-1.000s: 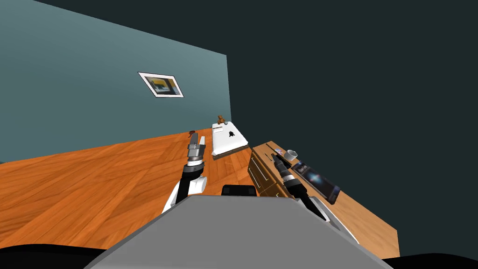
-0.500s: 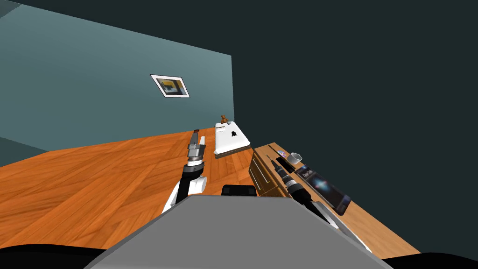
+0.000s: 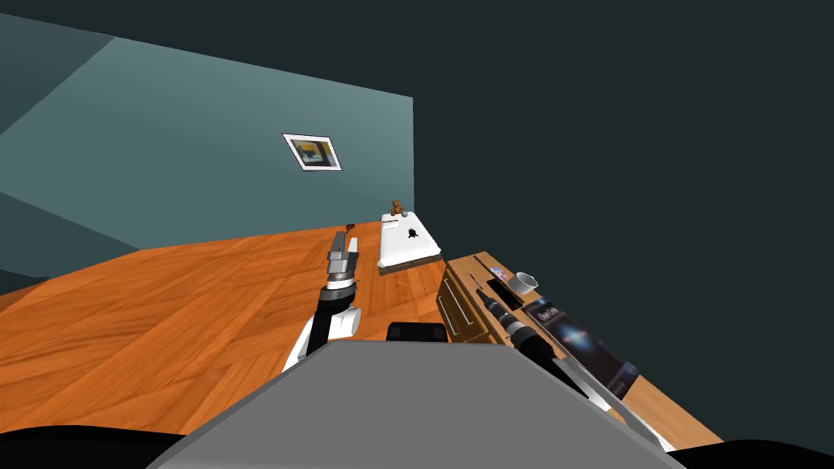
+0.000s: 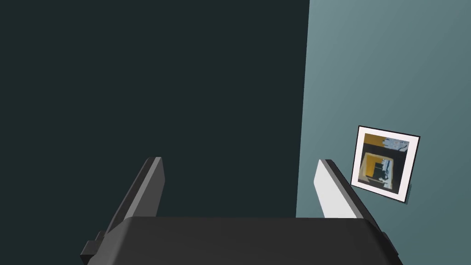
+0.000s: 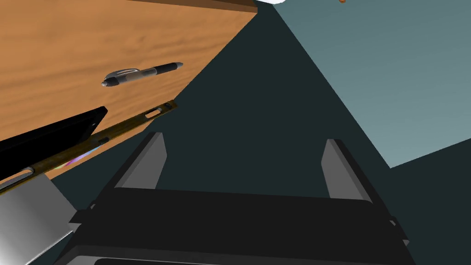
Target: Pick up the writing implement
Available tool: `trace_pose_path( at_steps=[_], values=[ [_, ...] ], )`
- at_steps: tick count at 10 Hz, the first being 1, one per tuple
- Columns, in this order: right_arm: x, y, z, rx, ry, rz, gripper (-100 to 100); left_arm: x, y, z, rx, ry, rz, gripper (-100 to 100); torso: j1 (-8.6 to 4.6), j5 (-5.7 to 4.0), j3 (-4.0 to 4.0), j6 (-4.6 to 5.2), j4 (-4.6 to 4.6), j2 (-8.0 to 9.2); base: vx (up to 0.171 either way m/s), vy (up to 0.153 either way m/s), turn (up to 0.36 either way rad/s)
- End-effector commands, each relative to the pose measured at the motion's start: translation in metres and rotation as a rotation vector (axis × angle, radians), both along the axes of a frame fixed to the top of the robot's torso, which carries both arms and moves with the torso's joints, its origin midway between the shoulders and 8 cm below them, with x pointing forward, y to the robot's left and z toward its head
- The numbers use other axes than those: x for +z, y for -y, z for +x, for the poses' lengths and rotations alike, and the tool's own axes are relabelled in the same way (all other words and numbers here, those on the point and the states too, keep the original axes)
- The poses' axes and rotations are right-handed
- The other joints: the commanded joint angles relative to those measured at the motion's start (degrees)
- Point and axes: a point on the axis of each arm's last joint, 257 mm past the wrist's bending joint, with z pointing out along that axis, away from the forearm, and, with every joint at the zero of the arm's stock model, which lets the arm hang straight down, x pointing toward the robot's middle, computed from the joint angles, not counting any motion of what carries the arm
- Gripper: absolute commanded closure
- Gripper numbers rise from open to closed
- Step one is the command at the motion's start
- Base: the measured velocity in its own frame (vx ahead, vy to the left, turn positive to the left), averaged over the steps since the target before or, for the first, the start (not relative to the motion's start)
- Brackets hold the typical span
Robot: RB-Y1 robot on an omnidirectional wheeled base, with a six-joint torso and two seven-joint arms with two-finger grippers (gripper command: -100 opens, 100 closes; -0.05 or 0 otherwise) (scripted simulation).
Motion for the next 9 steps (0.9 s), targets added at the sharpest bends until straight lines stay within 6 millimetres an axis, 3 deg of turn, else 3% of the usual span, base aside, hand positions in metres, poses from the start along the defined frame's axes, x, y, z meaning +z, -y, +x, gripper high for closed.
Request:
trace_pose_path(
  at_steps=[1, 6, 9],
  values=[
    [-0.019, 0.013, -0.015, 0.020, -0.066, -0.072, -100, 0.000, 0.000, 0.000, 0.000, 0.000, 0.000, 0, 0.00, 0.00, 0.00, 0.00, 0.00, 0.00, 0.020, -0.028, 0.226],
    [-0.056, 0.045, -0.051, 0.083, -0.216, -0.217, -100, 0.000, 0.000, 0.000, 0.000, 0.000, 0.000, 0, 0.01, 0.00, -0.07, 0.00, -0.02, -0.12, 0.035, -0.020, 0.154],
    [-0.069, 0.062, -0.069, 0.123, -0.285, -0.281, -100, 0.000, 0.000, 0.000, 0.000, 0.000, 0.000, 0, 0.00, -0.01, -0.05, 0.01, -0.02, -0.09, 0.036, -0.022, 0.130]
  ],
)
